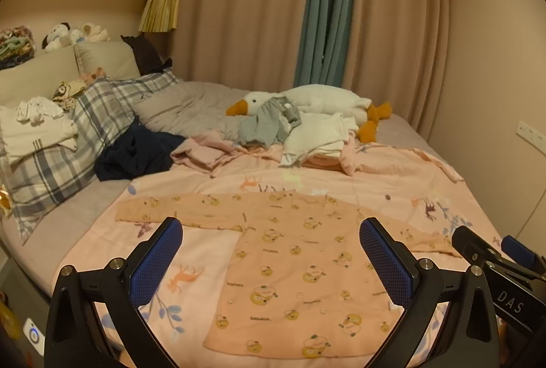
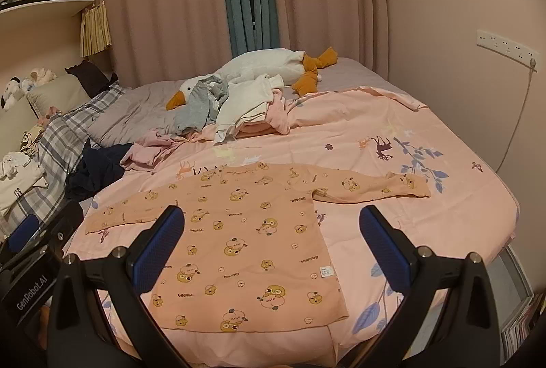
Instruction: Fold small clothes
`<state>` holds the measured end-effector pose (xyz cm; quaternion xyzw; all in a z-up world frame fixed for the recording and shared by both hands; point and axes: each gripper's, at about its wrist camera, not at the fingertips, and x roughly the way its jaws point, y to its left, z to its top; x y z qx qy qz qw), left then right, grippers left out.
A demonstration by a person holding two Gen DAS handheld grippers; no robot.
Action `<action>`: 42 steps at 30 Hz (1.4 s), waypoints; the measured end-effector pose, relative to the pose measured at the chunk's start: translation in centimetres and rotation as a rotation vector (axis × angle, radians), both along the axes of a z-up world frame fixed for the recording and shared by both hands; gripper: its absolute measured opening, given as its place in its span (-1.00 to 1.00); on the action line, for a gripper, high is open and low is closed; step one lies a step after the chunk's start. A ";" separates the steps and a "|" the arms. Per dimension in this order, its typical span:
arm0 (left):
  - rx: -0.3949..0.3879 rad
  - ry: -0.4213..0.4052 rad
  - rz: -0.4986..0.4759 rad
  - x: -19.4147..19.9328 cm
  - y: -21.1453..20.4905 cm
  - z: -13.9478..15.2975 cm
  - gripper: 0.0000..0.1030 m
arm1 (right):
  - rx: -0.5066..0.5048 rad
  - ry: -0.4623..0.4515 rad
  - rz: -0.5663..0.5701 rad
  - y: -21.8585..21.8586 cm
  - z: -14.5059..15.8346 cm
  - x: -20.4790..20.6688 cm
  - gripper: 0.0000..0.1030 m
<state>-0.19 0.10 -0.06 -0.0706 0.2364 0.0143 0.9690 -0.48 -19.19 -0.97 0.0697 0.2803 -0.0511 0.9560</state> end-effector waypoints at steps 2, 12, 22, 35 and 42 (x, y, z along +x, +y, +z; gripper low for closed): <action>0.001 0.002 0.002 0.1 -0.1 0.0 1.00 | 0.000 0.000 -0.001 0.0 0.0 0.0 1.00; 0.007 -0.002 -0.005 0.0 0.1 -0.1 1.00 | -0.001 -0.008 0.014 0.2 0.1 -0.1 1.00; 0.013 0.000 -0.001 0.0 0.1 -0.1 1.00 | -0.010 -0.013 0.010 0.6 0.2 -0.2 1.00; 0.019 0.007 -0.005 -0.1 0.2 -0.2 1.00 | -0.011 -0.010 0.010 0.2 0.1 -0.1 1.00; 0.020 0.009 -0.005 -0.1 0.1 -0.2 1.00 | -0.022 -0.010 0.011 0.3 0.0 -0.2 1.00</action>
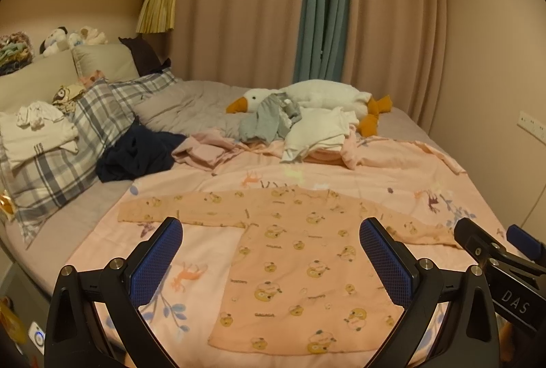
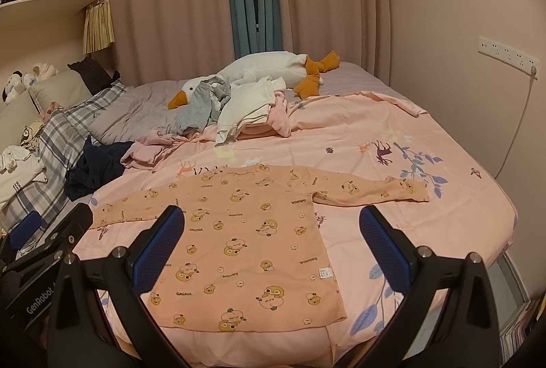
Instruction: Fold small clothes
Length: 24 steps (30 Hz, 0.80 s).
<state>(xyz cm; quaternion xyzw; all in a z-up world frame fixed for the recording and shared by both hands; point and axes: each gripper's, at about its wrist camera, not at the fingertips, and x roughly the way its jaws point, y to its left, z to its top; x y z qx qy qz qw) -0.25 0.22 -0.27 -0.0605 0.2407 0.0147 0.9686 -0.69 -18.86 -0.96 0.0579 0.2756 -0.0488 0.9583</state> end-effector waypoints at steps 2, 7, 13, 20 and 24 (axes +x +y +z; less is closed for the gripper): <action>0.004 0.002 0.000 0.0 0.0 -0.1 1.00 | -0.001 0.002 -0.001 0.0 0.0 0.0 1.00; 0.003 0.003 -0.003 0.0 0.0 -0.1 1.00 | 0.000 0.000 0.000 0.2 0.0 -0.1 1.00; 0.007 0.011 -0.005 0.2 0.2 -0.4 1.00 | 0.001 0.007 0.004 0.2 -0.2 0.1 1.00; 0.012 0.014 -0.001 0.7 0.0 -0.4 1.00 | -0.002 0.015 0.002 0.4 -0.4 0.7 1.00; 0.016 0.023 0.005 0.9 0.0 -0.4 1.00 | -0.002 0.022 -0.007 0.3 -0.7 1.1 1.00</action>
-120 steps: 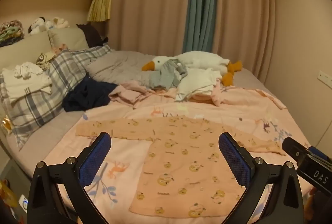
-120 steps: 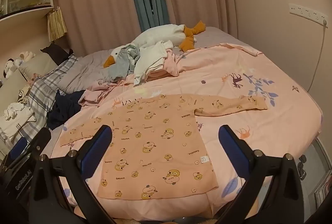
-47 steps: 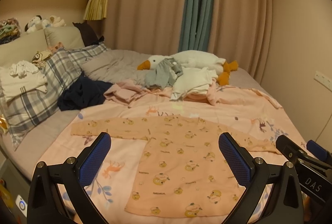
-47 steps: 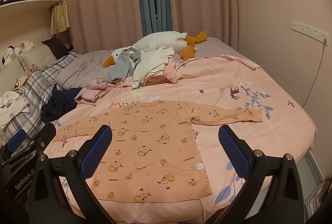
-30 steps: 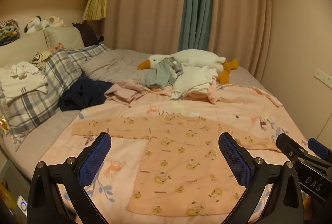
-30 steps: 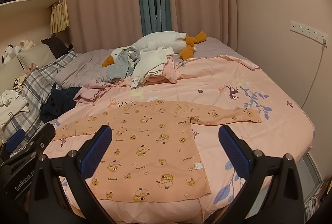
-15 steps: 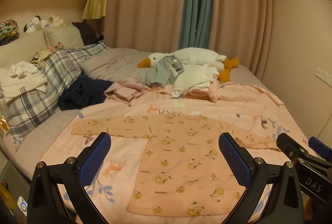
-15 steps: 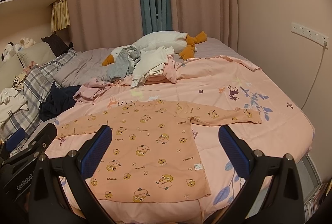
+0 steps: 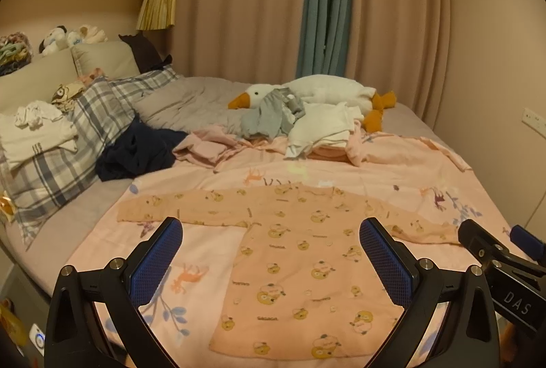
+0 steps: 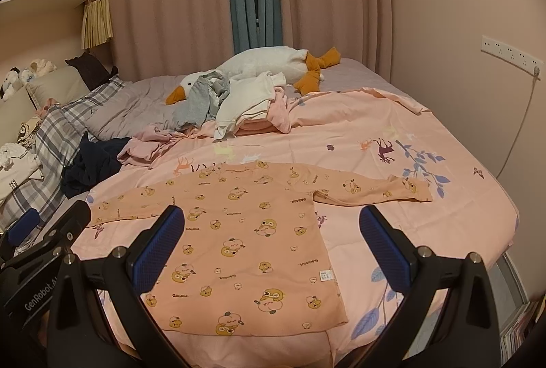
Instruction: Fold small clothes
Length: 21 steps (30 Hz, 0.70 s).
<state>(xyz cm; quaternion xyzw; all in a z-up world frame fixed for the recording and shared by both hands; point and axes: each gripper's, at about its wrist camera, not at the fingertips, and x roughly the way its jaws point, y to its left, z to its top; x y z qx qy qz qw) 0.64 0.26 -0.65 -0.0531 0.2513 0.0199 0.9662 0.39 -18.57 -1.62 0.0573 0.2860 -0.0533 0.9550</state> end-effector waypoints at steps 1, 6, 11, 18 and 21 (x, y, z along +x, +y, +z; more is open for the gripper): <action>-0.002 0.000 0.000 -0.1 0.1 0.0 1.00 | 0.000 0.002 -0.003 -0.1 -0.1 0.1 1.00; 0.000 0.004 -0.004 0.4 -0.1 -0.1 1.00 | -0.002 0.013 -0.005 -0.2 -0.3 0.3 1.00; 0.000 0.014 -0.013 0.6 -0.1 -0.3 1.00 | -0.002 0.012 -0.003 -0.2 -0.4 0.4 1.00; 0.005 0.021 -0.014 0.9 -0.1 -0.6 1.00 | -0.005 0.022 -0.003 -0.2 -0.7 0.8 1.00; 0.005 0.032 -0.014 1.4 -0.3 -1.0 1.00 | 0.000 0.030 -0.001 -0.3 -0.9 1.2 1.00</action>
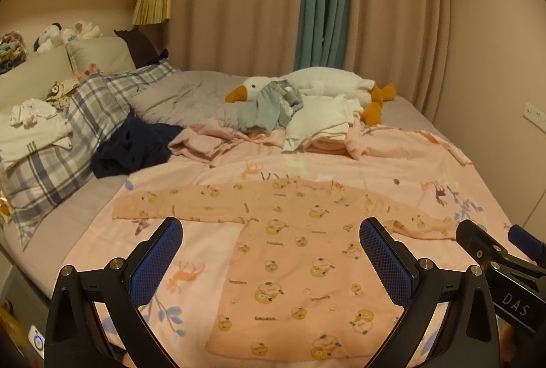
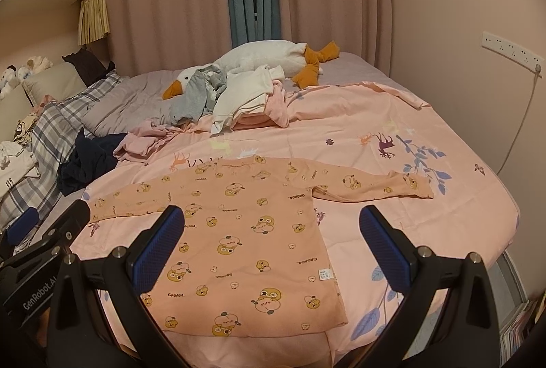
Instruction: Fold small clothes
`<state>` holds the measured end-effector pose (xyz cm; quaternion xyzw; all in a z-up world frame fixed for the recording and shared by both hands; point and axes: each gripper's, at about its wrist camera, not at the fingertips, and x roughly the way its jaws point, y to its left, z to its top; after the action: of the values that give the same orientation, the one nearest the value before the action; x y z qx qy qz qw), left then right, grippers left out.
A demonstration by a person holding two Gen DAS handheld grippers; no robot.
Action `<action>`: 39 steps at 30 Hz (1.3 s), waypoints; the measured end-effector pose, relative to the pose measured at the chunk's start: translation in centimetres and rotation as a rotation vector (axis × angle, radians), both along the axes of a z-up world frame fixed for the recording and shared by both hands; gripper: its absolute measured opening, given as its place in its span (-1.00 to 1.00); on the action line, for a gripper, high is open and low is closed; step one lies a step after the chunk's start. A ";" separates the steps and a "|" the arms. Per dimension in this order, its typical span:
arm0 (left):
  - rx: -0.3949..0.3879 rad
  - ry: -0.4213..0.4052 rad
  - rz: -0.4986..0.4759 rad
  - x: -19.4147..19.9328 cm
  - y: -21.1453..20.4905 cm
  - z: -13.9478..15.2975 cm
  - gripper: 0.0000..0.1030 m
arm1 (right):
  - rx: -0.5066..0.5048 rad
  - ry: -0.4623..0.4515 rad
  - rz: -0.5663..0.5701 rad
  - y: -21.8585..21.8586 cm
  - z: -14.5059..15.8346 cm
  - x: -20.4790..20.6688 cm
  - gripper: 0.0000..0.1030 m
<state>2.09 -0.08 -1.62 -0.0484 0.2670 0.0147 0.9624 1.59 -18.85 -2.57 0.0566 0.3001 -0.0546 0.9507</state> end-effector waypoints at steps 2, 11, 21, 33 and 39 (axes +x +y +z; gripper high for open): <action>-0.001 0.010 -0.001 0.4 -0.1 -0.3 1.00 | 0.003 0.006 0.000 -0.2 -0.1 0.4 1.00; -0.009 0.079 0.023 4.3 0.6 -2.5 1.00 | 0.044 0.070 -0.047 -3.0 -2.5 3.5 1.00; -0.120 0.237 0.001 14.7 4.8 -7.6 0.98 | 0.047 0.118 -0.176 -12.6 -5.0 9.4 0.98; -0.472 0.618 0.009 23.9 8.7 -22.9 0.18 | 0.358 0.398 -0.478 -32.9 -17.9 12.8 0.53; -0.393 0.626 -0.093 23.3 5.7 -22.3 -0.49 | 0.718 0.309 -0.584 -37.2 -22.4 11.2 0.43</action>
<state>25.35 5.59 -23.95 -0.2133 0.5480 -0.0663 0.8061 12.75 -56.08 -25.00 0.4541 0.4091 -0.2198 0.7603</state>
